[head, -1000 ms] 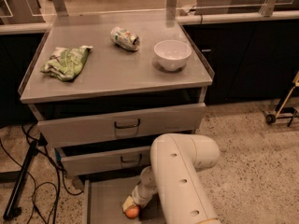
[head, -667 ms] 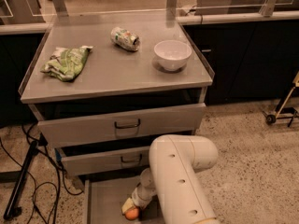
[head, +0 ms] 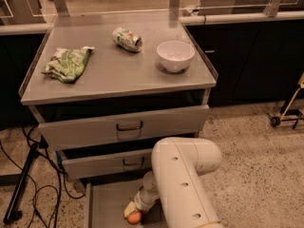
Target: Place orange into bottom drawer
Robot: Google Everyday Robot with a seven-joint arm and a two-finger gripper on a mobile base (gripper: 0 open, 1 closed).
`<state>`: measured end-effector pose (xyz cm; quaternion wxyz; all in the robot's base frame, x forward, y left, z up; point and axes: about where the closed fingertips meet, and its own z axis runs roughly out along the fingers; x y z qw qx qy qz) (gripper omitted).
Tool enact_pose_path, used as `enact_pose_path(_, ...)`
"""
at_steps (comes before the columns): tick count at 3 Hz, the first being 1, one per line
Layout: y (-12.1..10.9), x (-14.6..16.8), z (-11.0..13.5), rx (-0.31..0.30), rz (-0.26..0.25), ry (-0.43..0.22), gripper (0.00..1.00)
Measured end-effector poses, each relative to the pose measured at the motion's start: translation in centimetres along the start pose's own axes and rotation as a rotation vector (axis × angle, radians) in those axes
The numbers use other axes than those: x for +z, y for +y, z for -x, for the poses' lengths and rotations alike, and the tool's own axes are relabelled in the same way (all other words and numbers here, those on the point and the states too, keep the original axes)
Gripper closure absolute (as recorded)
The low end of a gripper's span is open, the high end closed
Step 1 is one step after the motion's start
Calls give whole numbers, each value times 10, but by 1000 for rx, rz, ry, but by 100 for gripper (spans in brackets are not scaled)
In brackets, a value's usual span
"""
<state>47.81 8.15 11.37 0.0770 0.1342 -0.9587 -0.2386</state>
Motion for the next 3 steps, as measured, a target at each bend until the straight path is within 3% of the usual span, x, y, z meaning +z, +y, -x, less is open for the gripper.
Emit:
enact_pose_path(1, 0, 0, 0, 0, 0, 0, 20)
enact_pose_path(2, 0, 0, 0, 0, 0, 0, 0)
enact_pose_path(3, 0, 0, 0, 0, 0, 0, 0)
